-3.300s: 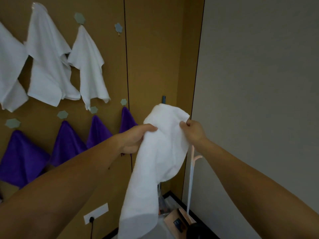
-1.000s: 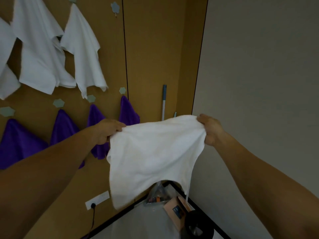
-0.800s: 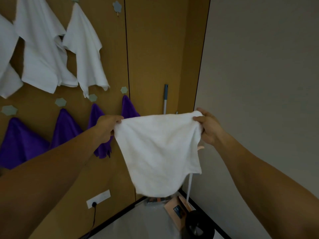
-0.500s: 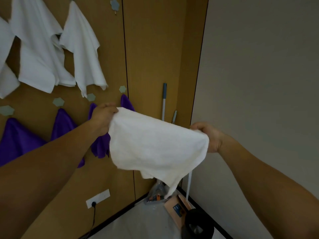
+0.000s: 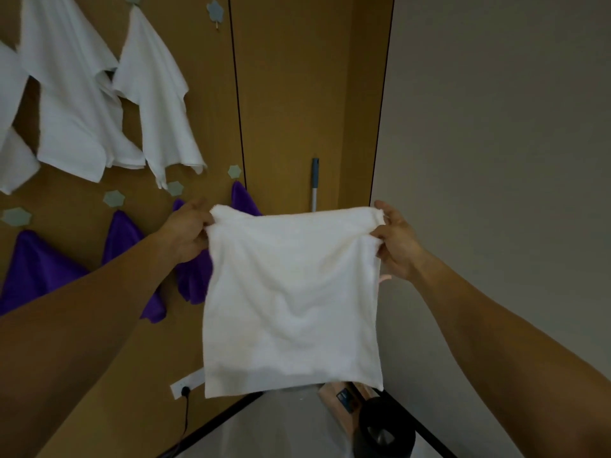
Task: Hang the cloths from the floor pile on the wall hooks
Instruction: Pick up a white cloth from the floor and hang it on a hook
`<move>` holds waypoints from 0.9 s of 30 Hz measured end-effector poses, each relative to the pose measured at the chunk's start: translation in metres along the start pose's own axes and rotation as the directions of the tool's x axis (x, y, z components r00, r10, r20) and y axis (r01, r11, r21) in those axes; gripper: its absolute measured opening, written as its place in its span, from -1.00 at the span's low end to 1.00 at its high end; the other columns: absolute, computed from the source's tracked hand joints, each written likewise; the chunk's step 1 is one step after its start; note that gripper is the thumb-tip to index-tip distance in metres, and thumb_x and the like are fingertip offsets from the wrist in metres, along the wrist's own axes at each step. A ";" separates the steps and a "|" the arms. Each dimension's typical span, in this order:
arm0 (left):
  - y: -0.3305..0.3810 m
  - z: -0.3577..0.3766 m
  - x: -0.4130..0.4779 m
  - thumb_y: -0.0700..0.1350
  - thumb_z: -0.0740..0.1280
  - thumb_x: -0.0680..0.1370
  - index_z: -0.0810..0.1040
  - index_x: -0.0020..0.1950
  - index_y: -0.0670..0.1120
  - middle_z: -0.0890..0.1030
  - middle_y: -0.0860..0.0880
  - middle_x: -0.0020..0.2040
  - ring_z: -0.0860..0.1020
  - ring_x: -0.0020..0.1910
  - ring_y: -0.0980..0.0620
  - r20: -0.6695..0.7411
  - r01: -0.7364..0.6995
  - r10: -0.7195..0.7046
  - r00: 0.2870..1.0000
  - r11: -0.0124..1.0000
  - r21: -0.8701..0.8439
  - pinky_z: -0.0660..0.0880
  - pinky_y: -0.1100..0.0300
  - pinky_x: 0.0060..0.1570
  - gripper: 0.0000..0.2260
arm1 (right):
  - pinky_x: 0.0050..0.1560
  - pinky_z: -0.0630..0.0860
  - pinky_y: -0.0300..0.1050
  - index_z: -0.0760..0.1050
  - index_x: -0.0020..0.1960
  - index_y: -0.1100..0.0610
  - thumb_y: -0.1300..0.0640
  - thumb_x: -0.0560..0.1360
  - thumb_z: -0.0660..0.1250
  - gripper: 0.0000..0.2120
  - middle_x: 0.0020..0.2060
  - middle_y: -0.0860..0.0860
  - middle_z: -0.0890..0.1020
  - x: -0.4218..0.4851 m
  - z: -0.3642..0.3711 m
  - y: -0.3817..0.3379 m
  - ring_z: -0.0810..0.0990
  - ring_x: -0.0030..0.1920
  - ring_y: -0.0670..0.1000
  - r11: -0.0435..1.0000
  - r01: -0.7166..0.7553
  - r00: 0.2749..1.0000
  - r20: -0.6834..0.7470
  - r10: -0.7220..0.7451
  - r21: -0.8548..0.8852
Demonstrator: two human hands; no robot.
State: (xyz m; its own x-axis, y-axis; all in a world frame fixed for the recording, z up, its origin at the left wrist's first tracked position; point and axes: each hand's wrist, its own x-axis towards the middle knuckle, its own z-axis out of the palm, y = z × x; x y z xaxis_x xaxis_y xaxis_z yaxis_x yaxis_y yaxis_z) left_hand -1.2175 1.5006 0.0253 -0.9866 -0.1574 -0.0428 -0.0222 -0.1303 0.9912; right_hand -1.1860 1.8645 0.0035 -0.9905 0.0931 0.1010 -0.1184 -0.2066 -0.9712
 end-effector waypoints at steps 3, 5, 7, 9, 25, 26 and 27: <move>0.006 0.004 -0.012 -0.31 0.23 0.37 0.52 0.10 -0.07 0.48 -0.07 0.01 0.50 -0.17 0.00 -0.016 0.109 -0.109 0.994 0.994 0.016 0.44 0.08 -0.24 -0.66 | -0.06 0.62 -0.01 0.41 0.28 -0.01 0.50 0.38 0.10 -0.39 0.19 0.04 0.49 -0.001 0.000 -0.008 0.56 0.11 0.10 0.999 0.031 0.998 0.055 -0.028 -0.043; 0.007 0.006 -0.018 -0.19 0.31 0.31 0.49 -0.06 -0.05 0.50 -0.04 -0.01 0.48 -0.11 -0.01 -0.103 0.203 -0.200 0.974 0.979 0.028 0.40 0.05 -0.19 -0.79 | -0.15 0.60 -0.07 0.49 0.17 0.02 0.44 0.40 0.18 -0.53 0.09 0.06 0.57 -0.001 0.002 -0.012 0.59 0.03 0.09 0.998 0.026 0.998 0.052 -0.022 -0.064; 0.006 0.004 -0.021 -0.12 0.35 0.35 0.49 -0.08 -0.05 0.51 0.00 -0.08 0.47 -0.10 0.00 -0.155 0.255 -0.238 0.959 0.962 0.098 0.33 0.04 -0.08 -0.83 | -0.17 0.57 -0.12 0.57 0.07 0.04 0.28 0.48 0.26 -0.75 0.00 0.04 0.63 -0.001 0.005 -0.017 0.62 -0.03 0.06 0.994 0.024 0.999 -0.035 -0.028 -0.103; 0.003 0.000 -0.022 -0.13 0.32 0.43 0.48 -0.17 -0.07 0.49 -0.01 -0.18 0.44 -0.22 0.03 -0.131 0.287 -0.266 0.955 0.940 0.183 0.33 0.11 -0.12 -0.96 | -0.18 0.53 -0.18 0.60 0.01 0.06 0.17 0.52 0.32 -0.89 -0.05 0.00 0.64 0.002 0.003 -0.019 0.61 -0.08 0.00 0.987 0.040 0.990 -0.128 -0.060 -0.155; -0.018 -0.027 -0.022 -0.08 0.37 0.49 0.53 0.25 -0.25 0.57 -0.25 0.12 0.52 -0.02 -0.15 -0.002 0.196 -0.244 0.970 0.775 0.600 0.42 -0.04 0.00 -0.61 | 0.20 0.48 0.06 0.49 0.19 0.16 0.16 0.58 0.20 -0.79 0.17 0.10 0.54 0.014 -0.017 -0.005 0.52 0.16 0.14 0.642 0.046 0.979 -0.095 -0.183 -0.765; -0.017 -0.026 -0.023 -0.06 0.37 0.50 0.53 0.26 -0.22 0.57 -0.20 0.07 0.52 -0.06 -0.11 0.005 0.199 -0.241 0.970 0.814 0.545 0.43 -0.02 -0.03 -0.61 | 0.20 0.48 0.08 0.48 0.20 0.15 0.15 0.59 0.19 -0.78 0.17 0.11 0.55 0.013 -0.019 -0.005 0.52 0.16 0.15 0.605 0.029 0.980 -0.097 -0.174 -0.796; -0.017 -0.025 -0.024 -0.05 0.36 0.50 0.53 0.26 -0.20 0.57 -0.15 0.04 0.53 -0.10 -0.07 0.016 0.208 -0.246 0.969 0.848 0.488 0.45 0.02 -0.07 -0.62 | 0.20 0.48 0.08 0.48 0.20 0.15 0.14 0.60 0.18 -0.77 0.17 0.12 0.55 0.012 -0.020 -0.005 0.52 0.16 0.15 0.568 0.008 0.981 -0.104 -0.164 -0.823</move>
State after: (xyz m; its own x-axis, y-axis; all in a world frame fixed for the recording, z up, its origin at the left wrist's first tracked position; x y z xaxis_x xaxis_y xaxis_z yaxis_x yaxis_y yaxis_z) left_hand -1.1896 1.4820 0.0068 -0.9531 -0.1052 -0.2837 -0.3026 0.3341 0.8927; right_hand -1.1958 1.8864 0.0048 -0.9451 0.2262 0.2360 -0.0178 0.6854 -0.7280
